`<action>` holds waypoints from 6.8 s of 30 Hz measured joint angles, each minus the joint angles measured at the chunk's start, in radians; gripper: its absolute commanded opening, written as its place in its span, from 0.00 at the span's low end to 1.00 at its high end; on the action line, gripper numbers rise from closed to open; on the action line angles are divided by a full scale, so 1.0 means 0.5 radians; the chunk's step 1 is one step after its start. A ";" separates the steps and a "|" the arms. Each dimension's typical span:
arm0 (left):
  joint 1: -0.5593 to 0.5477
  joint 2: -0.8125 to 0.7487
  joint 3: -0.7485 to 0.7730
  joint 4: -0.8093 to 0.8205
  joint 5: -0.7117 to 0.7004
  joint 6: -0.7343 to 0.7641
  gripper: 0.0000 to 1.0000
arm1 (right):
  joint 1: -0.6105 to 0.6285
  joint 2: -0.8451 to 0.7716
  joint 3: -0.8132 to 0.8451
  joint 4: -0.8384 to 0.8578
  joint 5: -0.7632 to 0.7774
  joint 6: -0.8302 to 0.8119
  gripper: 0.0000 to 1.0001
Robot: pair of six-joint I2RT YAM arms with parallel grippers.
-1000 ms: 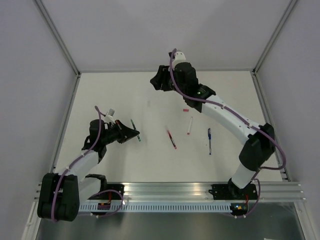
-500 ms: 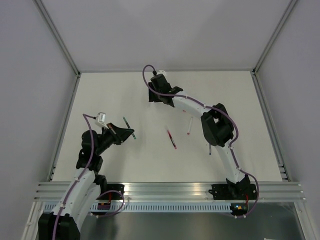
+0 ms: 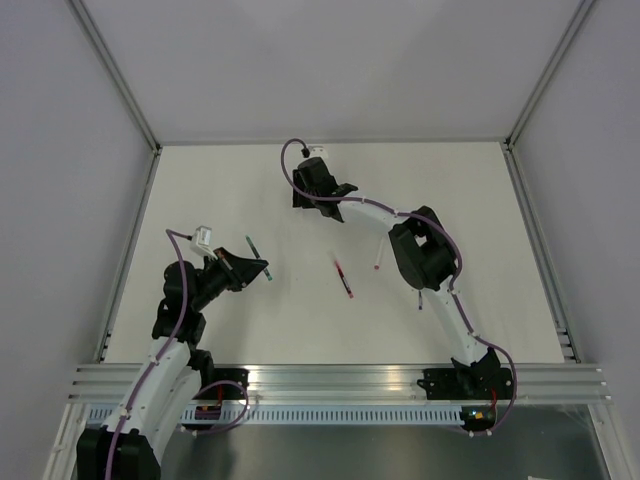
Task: Insert the pens into the pen caps
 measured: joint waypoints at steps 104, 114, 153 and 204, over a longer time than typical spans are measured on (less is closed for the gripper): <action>-1.212 0.679 0.377 0.918 0.455 0.039 0.02 | 0.475 -2.921 -2.560 1.272 -0.475 0.238 0.00; -1.212 0.679 0.377 0.918 0.453 0.039 0.02 | 0.488 -2.918 -2.568 1.309 -0.476 0.246 0.00; -1.252 0.615 0.318 1.053 0.188 -0.042 0.02 | 0.583 -2.692 -2.953 2.358 -0.372 0.194 0.00; -1.233 0.697 0.427 1.166 0.235 0.006 0.02 | 0.594 -2.618 -2.631 2.031 -0.490 0.085 0.00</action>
